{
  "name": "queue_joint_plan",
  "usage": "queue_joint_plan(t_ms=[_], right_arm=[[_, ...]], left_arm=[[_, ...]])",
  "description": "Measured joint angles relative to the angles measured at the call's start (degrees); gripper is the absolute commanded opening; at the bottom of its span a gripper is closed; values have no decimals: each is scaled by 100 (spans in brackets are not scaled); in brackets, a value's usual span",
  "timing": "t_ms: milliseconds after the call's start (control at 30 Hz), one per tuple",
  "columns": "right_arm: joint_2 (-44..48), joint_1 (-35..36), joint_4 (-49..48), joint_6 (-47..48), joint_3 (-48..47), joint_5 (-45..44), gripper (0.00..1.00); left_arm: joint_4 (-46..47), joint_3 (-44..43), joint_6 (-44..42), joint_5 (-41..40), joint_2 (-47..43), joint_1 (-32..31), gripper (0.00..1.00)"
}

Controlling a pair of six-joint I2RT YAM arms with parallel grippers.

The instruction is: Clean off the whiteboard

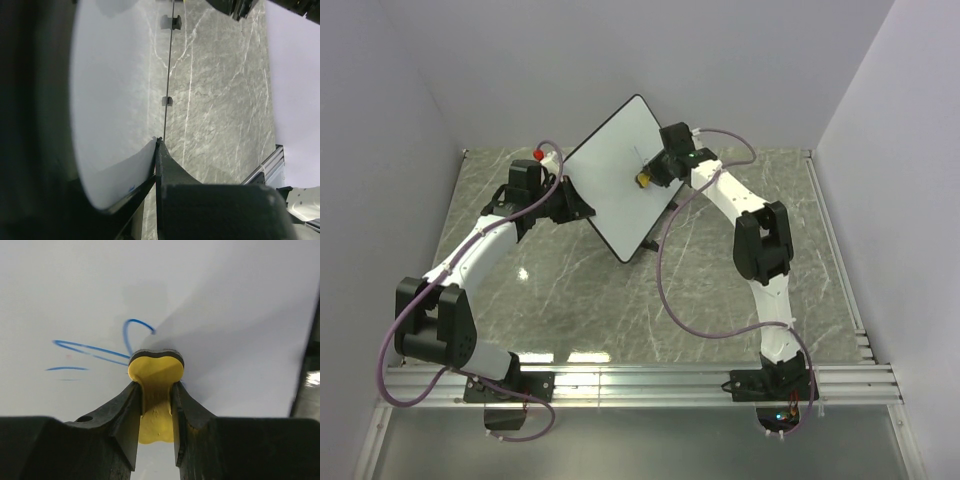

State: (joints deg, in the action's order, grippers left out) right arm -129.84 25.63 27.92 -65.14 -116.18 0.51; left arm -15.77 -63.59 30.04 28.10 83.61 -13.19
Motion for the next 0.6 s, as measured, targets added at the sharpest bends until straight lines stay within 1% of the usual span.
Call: queue_joint_plan(t_ms=[267,367,467,500,600], right_arm=[[50,-2,610,120,142,-195,0],[28,-4,638,116,98,-153,0],[28,-35,345,-15,98,15,0],[11,-50,94,-122,76,107,0],[-254,-55,-289,-348,-457,323,0]], left_arm=[[15,0,-157,-79,66,0,0],[17,0,-181,-74,72,0,0],[22,0,-177,-72,87,-2,0],[20,0,-175,-72,92,-2,0],[7,0,-140,-72,98,-2,0]])
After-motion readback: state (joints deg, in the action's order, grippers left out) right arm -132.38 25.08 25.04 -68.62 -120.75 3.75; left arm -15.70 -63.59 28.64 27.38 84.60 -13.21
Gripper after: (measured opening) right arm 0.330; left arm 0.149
